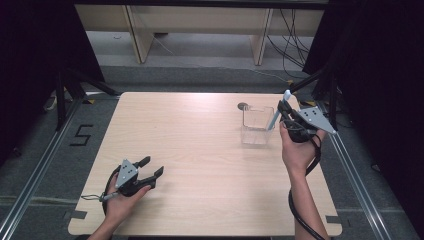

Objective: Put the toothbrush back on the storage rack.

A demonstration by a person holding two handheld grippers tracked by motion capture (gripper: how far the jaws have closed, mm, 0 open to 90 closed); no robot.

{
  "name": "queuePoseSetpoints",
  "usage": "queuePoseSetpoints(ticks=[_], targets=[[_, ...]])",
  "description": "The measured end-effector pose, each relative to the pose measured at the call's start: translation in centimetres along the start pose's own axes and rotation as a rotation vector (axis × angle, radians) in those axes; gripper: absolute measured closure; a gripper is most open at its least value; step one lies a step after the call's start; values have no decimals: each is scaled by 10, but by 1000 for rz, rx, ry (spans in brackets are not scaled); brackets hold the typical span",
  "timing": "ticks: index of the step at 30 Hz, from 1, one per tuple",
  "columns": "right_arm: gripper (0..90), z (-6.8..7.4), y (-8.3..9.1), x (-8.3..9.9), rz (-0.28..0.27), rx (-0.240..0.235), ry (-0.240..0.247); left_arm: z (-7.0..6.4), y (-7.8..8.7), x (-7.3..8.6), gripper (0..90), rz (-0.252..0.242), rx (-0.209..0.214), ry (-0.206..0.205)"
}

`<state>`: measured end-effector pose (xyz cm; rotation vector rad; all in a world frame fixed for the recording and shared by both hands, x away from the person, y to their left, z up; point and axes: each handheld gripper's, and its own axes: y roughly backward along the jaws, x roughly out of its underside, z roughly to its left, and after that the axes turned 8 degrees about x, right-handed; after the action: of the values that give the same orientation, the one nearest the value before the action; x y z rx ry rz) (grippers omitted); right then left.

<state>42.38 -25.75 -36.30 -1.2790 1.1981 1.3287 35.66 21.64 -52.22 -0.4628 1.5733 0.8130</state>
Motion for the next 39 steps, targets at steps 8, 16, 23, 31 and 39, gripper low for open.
queuePoseSetpoints(ticks=[8, 16, 23, 31, 39], targets=[[834, -4, -5, 0, 4, 18, -12, 0, 0, 0, 347, -1, 0, 1], [835, -6, -10, 2, 2, 24, -7, 0, 0, 0, 347, -3, 0, 4], [835, -7, -16, 4, 5, 37, -20, 0, 0, 0, 346, -4, 1, 5], [834, -9, -20, 8, 23, 41, -22, 1, 0, 0, 345, -5, 1, 8], [834, -10, -23, 13, 33, 46, -18, 1, 0, 0, 345, -5, -1, 9]])
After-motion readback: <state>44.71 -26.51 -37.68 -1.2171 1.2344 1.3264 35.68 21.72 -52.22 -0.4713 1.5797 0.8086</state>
